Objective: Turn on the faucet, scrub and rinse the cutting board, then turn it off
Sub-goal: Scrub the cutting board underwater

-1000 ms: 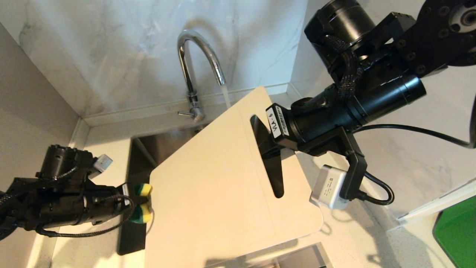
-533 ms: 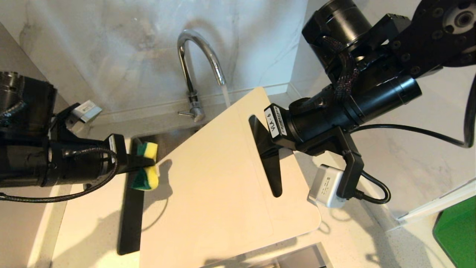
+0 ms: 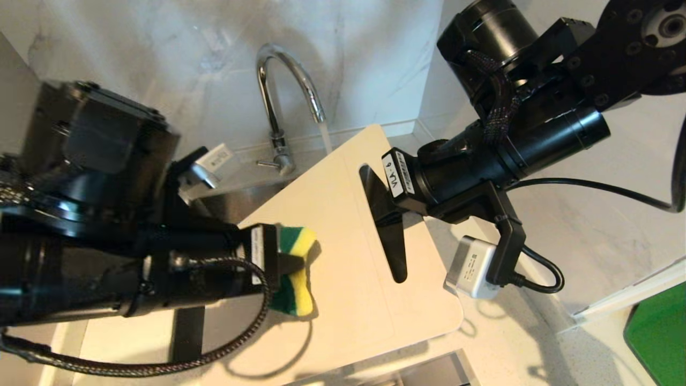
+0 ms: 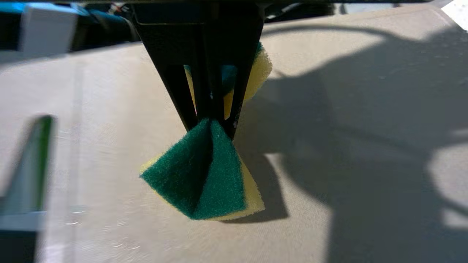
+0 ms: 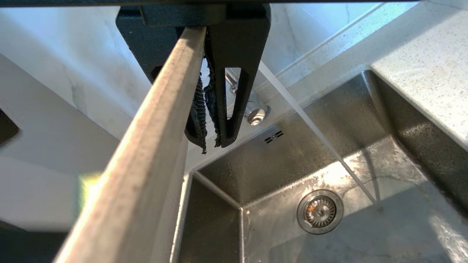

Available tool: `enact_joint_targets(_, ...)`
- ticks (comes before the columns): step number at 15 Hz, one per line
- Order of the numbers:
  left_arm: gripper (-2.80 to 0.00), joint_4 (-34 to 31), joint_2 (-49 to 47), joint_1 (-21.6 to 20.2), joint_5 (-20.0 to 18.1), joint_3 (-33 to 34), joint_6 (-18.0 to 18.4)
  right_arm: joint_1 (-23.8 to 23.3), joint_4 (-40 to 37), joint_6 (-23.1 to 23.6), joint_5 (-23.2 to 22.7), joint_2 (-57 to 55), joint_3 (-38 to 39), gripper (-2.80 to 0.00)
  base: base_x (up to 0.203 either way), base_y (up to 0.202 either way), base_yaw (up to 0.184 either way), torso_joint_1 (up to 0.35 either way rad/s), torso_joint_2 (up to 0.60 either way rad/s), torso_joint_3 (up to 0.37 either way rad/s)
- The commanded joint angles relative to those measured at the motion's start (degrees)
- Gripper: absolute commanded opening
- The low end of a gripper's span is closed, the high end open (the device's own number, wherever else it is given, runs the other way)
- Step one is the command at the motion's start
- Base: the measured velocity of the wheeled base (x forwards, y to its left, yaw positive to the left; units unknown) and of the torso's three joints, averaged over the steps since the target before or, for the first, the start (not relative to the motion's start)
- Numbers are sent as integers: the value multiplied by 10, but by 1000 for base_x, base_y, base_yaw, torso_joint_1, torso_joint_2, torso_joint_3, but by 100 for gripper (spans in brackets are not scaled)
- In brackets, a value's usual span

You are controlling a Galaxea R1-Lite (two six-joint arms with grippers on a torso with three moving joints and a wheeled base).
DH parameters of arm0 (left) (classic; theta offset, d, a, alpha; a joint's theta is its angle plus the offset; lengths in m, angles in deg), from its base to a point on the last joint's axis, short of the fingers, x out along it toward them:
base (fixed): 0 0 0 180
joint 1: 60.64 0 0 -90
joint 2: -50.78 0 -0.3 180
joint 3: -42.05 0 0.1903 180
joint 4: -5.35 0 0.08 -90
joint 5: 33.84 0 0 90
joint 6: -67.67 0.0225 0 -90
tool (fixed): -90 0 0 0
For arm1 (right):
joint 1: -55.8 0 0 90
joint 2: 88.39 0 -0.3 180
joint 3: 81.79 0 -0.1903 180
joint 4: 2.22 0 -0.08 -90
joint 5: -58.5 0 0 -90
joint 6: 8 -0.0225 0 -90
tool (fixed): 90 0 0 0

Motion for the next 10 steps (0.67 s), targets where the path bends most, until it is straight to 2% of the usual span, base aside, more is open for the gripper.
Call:
enact_joint_targets(1,-280,1,-56,15,27,4,-3,0,-3,9,-1,4,1,-280,0,0,0,0,0,0)
enact_joint_targets(3,-280,14,-55,8,28,32,-5,0,-3,9,-1,9,1,-280,0,0,0,0,0,0)
enact_joint_targets(10,-280,145,-24,-49,31,206,-6,1,-4,9,-3,12,3,-280,0,0,0,0,0,0)
